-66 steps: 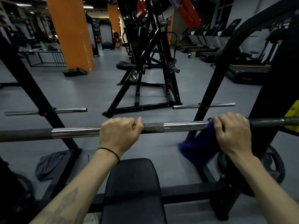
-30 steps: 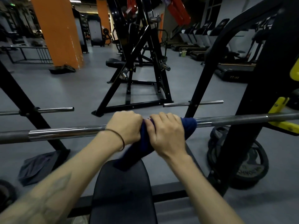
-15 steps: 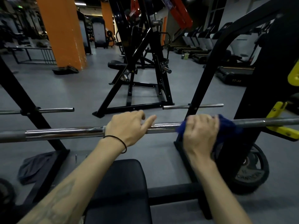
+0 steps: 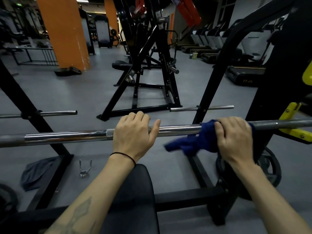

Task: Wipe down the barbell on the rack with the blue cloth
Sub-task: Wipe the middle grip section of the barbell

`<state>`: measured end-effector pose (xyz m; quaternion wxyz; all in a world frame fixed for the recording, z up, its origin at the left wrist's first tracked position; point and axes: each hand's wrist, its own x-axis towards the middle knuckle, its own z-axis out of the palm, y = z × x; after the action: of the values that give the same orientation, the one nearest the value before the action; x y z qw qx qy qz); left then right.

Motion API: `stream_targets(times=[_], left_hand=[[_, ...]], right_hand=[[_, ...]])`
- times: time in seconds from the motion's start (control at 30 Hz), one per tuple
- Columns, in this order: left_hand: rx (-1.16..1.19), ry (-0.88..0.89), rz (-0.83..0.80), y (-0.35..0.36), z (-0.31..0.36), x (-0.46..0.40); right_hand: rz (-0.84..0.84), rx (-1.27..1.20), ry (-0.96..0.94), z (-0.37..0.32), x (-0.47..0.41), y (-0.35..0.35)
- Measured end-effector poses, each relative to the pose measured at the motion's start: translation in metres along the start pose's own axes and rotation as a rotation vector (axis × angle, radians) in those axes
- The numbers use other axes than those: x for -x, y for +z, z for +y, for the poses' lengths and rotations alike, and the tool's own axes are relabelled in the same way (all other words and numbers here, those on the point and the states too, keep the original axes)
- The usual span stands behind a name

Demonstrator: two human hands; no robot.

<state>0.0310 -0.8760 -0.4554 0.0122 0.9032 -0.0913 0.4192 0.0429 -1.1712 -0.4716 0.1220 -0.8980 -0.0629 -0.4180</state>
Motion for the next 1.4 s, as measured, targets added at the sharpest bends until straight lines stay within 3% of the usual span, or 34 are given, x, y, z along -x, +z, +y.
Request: stream_targets(times=[0.2, 0.27, 0.4, 0.53, 0.77, 0.93, 1.0, 1.17, 1.27, 1.4], left_hand=[[-0.047, -0.058, 0.042, 0.003, 0.007, -0.003], [-0.05, -0.061, 0.054, 0.004, 0.007, -0.003], [-0.079, -0.042, 0.067, 0.005, 0.005, -0.002], [-0.08, 0.009, 0.077, 0.006, 0.0, 0.0], [-0.062, 0.004, 0.131, 0.008, 0.001, 0.0], [-0.072, -0.007, 0.134, 0.007, 0.005, -0.001], [-0.068, -0.017, 0.128, 0.008, 0.006, -0.002], [-0.06, -0.038, 0.092, 0.002, 0.007, -0.001], [-0.06, -0.071, 0.079, -0.002, 0.008, -0.003], [-0.061, -0.123, 0.045, -0.002, 0.009, -0.005]], right_hand=[[0.213, -0.085, 0.437, -0.068, -0.003, 0.027], [0.228, -0.127, 0.373, -0.105, 0.003, 0.033], [0.07, -0.175, 0.054, -0.158, 0.024, 0.033], [0.023, -0.116, -0.205, -0.113, 0.016, 0.027], [0.044, 0.038, 0.067, 0.028, -0.001, 0.001], [0.254, -0.078, 0.425, -0.022, -0.002, 0.029], [0.311, -0.136, 0.384, -0.065, -0.001, 0.039], [0.14, -0.19, -0.011, -0.132, 0.022, 0.04], [0.106, -0.117, -0.121, -0.09, 0.012, 0.03], [0.113, -0.015, 0.009, -0.01, -0.005, 0.013]])
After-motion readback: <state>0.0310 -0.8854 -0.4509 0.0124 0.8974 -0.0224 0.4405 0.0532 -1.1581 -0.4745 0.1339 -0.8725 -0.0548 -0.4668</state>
